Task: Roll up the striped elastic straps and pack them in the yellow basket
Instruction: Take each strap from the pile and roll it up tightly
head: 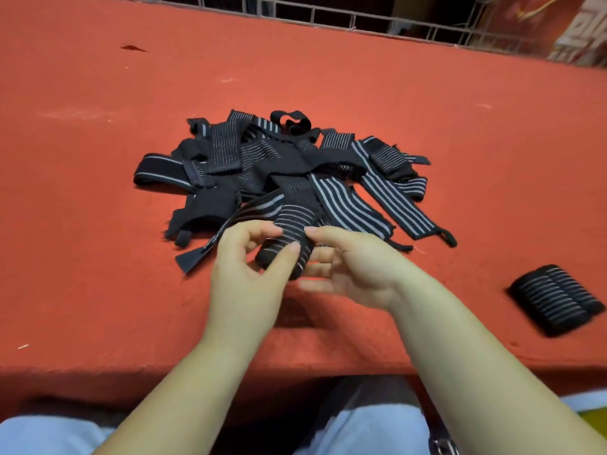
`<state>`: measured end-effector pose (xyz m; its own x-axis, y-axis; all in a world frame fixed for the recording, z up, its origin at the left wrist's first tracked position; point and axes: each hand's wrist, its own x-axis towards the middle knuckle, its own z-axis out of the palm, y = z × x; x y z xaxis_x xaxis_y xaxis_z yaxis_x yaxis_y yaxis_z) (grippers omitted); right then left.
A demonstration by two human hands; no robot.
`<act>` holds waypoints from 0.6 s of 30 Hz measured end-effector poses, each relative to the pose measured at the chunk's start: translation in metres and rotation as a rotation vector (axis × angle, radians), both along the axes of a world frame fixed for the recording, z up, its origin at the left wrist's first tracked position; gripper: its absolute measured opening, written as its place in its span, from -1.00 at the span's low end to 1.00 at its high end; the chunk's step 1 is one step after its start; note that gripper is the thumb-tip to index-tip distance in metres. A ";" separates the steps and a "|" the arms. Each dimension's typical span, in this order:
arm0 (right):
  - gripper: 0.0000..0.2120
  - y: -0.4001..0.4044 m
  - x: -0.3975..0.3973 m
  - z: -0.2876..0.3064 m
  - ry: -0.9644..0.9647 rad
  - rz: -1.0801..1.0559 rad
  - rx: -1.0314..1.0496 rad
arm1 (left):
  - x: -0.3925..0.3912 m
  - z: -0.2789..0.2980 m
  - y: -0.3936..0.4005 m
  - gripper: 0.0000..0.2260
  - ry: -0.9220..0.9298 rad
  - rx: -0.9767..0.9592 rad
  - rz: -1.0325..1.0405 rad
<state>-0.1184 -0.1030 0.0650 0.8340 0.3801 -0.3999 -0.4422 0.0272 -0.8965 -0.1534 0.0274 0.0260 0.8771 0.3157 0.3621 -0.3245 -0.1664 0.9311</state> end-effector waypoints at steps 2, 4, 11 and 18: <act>-0.86 -0.015 0.022 0.010 0.048 0.090 -0.125 | 0.016 0.007 -0.008 -0.82 0.212 -0.350 -0.045; -0.86 -0.031 0.038 0.018 0.086 0.175 -0.248 | 0.029 0.010 -0.018 -0.83 0.417 -0.585 -0.127; -0.84 -0.112 0.053 0.033 0.164 0.309 -0.558 | 0.033 0.003 -0.087 -0.87 0.781 -0.832 -0.568; -0.93 -0.215 0.042 0.034 0.212 0.176 -0.795 | 0.038 -0.010 -0.188 -0.95 1.008 -0.799 -0.767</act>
<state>-0.0763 -0.3176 0.0988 0.6662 0.0362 -0.7449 -0.5421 -0.6624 -0.5170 -0.1155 -0.1606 0.0164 0.6869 -0.5069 -0.5209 0.7216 0.3899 0.5721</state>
